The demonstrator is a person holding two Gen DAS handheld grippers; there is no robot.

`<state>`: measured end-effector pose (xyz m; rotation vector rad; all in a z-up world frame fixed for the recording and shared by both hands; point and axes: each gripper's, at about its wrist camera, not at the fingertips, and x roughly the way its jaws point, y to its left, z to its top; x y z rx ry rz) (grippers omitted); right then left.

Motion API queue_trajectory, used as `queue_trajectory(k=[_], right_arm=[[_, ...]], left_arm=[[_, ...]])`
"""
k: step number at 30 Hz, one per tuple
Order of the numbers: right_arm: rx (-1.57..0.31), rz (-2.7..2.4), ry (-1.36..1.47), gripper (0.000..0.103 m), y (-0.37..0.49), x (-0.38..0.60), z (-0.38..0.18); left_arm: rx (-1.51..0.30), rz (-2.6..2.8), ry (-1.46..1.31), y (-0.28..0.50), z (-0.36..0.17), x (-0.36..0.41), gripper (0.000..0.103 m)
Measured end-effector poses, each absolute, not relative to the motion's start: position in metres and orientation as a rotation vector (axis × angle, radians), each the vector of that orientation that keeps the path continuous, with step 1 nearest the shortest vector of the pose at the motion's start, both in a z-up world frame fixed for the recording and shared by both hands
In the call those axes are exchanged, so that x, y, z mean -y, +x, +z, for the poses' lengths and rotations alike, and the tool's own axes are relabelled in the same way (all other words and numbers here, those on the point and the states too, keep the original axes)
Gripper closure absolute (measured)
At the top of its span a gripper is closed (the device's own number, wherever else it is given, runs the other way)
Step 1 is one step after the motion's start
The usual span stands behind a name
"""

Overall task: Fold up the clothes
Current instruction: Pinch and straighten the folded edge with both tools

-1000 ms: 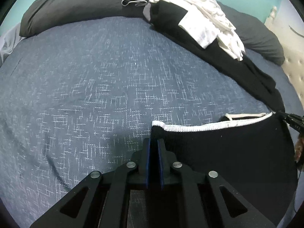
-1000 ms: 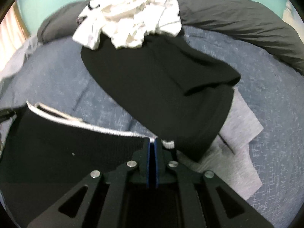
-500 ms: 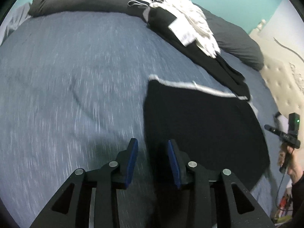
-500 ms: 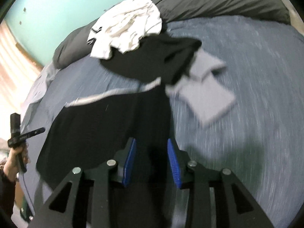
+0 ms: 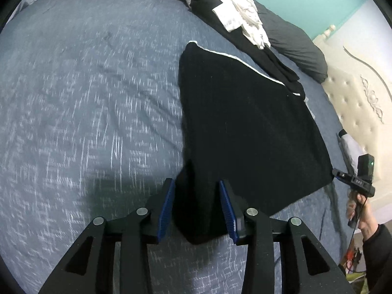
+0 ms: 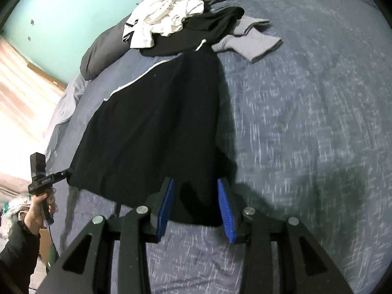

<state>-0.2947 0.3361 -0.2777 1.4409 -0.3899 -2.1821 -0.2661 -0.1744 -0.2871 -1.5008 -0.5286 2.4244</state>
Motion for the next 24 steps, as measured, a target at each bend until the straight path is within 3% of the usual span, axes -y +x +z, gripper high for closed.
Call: queue_trajectory(k=[2, 3, 5, 8, 10, 14, 20, 24], right_arm=[[0.382, -2.179, 1.436, 0.073, -0.291, -0.334, -0.279], [0.377, -2.178, 1.432, 0.087, -0.289, -0.333, -0.28], [0.365, -2.18, 1.428, 0.097, -0.286, -0.331, -0.28], [0.338, -2.213, 1.425, 0.098, -0.285, -0.334, -0.275], [0.345, -2.236, 1.424, 0.098, -0.286, -0.343, -0.27], [0.313, -2.263, 1.427, 0.099, -0.284, -0.349, -0.269], [0.441, -2.213, 1.456, 0.098, -0.283, -0.356, -0.288], [0.429, -2.249, 1.474, 0.093, -0.278, -0.359, -0.28]], left_arm=[[0.537, 2.423, -1.488, -0.263, -0.288, 0.173, 0.062], [0.541, 2.422, -1.482, -0.261, -0.289, 0.172, 0.063], [0.534, 2.416, -1.472, -0.259, -0.286, 0.169, 0.064], [0.47, 2.416, -1.476, -0.258, -0.283, 0.162, 0.088], [0.441, 2.429, -1.496, -0.259, -0.284, 0.16, 0.095], [0.482, 2.44, -1.516, -0.262, -0.29, 0.163, 0.096], [0.503, 2.444, -1.512, -0.257, -0.293, 0.165, 0.096], [0.498, 2.463, -1.496, -0.255, -0.288, 0.164, 0.095]])
